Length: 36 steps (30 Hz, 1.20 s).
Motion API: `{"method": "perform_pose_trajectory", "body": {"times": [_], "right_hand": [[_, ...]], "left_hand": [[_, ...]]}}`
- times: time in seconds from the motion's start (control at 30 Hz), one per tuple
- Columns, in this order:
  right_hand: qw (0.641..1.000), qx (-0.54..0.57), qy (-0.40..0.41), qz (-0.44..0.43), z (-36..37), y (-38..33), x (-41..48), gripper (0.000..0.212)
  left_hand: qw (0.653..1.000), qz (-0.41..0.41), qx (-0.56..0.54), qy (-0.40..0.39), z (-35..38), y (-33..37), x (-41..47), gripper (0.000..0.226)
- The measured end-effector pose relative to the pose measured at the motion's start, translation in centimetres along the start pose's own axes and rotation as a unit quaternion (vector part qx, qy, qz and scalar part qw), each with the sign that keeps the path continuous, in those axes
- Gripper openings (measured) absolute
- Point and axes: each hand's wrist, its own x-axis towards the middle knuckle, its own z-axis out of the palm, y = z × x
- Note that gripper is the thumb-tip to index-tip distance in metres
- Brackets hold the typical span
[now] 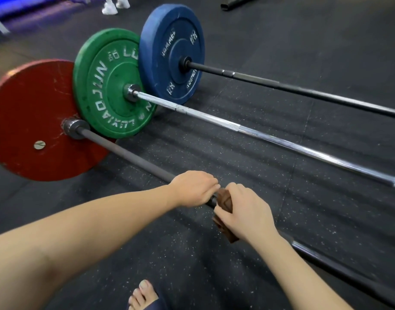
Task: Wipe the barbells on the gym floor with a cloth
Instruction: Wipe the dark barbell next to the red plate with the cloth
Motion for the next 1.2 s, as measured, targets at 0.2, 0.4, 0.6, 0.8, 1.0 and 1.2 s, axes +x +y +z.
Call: {"method": "perform_pose_trajectory", "body": {"times": [0.2, 0.4, 0.6, 0.8, 1.0, 1.2], "right_hand": [[0.998, 0.055, -0.026, 0.015, -1.1, 2.6, -1.9, 0.026], [0.999, 0.006, -0.036, 0.036, -1.8, 3.6, -2.7, 0.027], [0.997, -0.079, 0.02, 0.005, 0.1, -0.9, -0.2, 0.035], [1.0, 0.001, 0.017, 0.026, 0.5, -0.4, 0.2, 0.031], [0.999, 0.037, 0.023, 0.029, 0.4, -0.1, -0.4, 0.03], [0.999, 0.036, 0.002, 0.038, -0.6, 2.2, -2.5, 0.028]], "left_hand": [[1.0, -0.018, -0.002, -0.025, -0.1, 0.0, 0.0, 0.041], [1.0, -0.011, 0.006, -0.006, 0.5, -0.5, 0.2, 0.041], [1.0, 0.004, 0.008, 0.009, 0.5, -0.5, 0.2, 0.037], [1.0, 0.006, 0.011, -0.004, 0.4, -0.5, 0.3, 0.036], [1.0, -0.009, -0.012, -0.019, 0.1, -0.6, 0.3, 0.039], [0.993, -0.055, 0.011, 0.106, -1.1, -4.4, -0.5, 0.041]]}}
